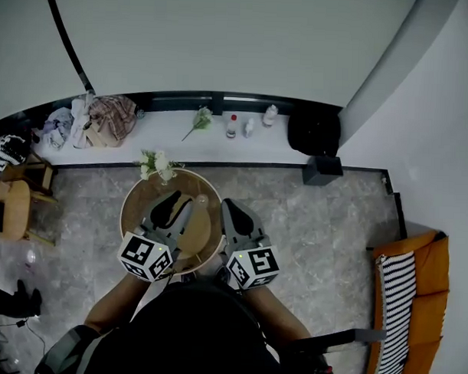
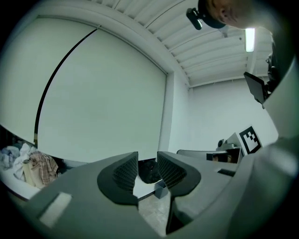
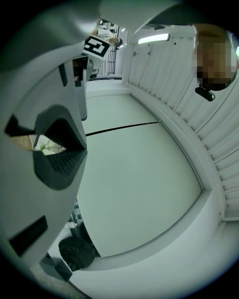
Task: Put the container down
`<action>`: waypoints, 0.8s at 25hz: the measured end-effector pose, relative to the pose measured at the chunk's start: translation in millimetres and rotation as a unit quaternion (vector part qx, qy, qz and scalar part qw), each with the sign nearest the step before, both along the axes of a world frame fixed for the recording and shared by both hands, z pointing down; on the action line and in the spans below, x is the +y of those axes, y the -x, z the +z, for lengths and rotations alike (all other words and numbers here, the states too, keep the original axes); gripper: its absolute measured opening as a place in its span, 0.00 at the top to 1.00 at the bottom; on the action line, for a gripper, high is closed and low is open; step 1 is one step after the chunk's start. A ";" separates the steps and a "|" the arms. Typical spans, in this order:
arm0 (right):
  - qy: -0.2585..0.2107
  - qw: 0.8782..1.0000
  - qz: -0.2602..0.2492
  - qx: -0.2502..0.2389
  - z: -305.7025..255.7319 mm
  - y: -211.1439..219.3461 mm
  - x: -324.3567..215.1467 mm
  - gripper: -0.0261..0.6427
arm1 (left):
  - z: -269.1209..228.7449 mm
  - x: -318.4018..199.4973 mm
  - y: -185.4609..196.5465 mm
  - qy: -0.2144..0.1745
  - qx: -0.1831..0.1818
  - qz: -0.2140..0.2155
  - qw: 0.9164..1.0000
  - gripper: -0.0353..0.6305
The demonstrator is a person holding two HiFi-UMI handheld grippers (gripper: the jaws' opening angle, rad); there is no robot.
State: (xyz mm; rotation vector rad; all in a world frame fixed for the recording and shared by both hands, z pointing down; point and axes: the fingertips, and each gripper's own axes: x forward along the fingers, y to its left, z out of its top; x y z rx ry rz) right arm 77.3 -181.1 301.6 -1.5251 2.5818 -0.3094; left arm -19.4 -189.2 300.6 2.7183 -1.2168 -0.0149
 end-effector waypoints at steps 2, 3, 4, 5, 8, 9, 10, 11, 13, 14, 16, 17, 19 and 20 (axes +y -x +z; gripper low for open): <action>-0.003 1.000 0.000 -0.003 -3.1 1.3 0.5 0.96 | -5.8 4.1 -0.6 -0.012 -0.002 0.004 1.000 0.75; -0.005 1.000 0.003 -0.002 -4.4 1.0 0.9 0.96 | -7.6 5.9 -1.2 -0.015 0.000 0.007 1.000 0.75; -0.008 1.000 0.005 -0.001 -5.5 0.2 1.2 0.96 | -8.6 7.0 -1.9 -0.016 0.002 0.010 1.000 0.75; -0.011 1.000 0.007 0.000 -6.5 -0.6 1.0 0.96 | -9.2 7.1 -2.4 -0.017 0.004 0.012 1.000 0.75; -0.015 1.000 0.010 0.002 -9.2 -0.4 -1.3 0.96 | -9.8 3.2 -0.9 -0.012 0.006 0.012 1.000 0.75; -0.017 1.000 0.010 0.002 -10.4 0.3 -2.3 0.96 | -8.7 1.5 0.2 -0.010 0.006 0.012 1.000 0.75; -0.019 1.000 0.010 0.003 -11.6 1.2 -3.2 0.96 | -6.7 -0.1 1.2 -0.009 0.007 0.011 1.000 0.75; -0.022 1.000 0.009 0.004 -12.5 2.2 -3.7 0.96 | -4.8 -1.1 2.1 -0.008 0.008 0.010 1.000 0.75; -0.026 1.000 0.008 0.008 -14.3 4.9 -3.9 0.96 | -3.0 -2.1 4.2 -0.007 0.009 0.010 1.000 0.75; -0.028 1.000 0.008 0.009 -15.0 6.0 -4.4 0.96 | -2.3 -2.9 4.9 -0.006 0.009 0.010 1.000 0.75; -0.028 0.999 0.009 0.012 -14.7 6.6 -6.8 0.96 | -0.4 -6.1 4.7 -0.003 0.009 0.012 1.000 0.75; -0.028 0.999 0.010 0.013 -14.0 6.5 -8.4 0.96 | 0.5 -7.9 4.4 -0.003 0.009 0.013 1.000 0.75; -0.028 0.999 0.011 0.014 -11.2 6.4 -10.9 0.96 | 1.7 -10.5 4.3 -0.003 0.008 0.014 1.000 0.75; -0.027 0.999 0.011 0.012 -10.2 6.4 -12.2 0.96 | 2.1 -11.6 4.5 -0.004 0.008 0.015 1.000 0.75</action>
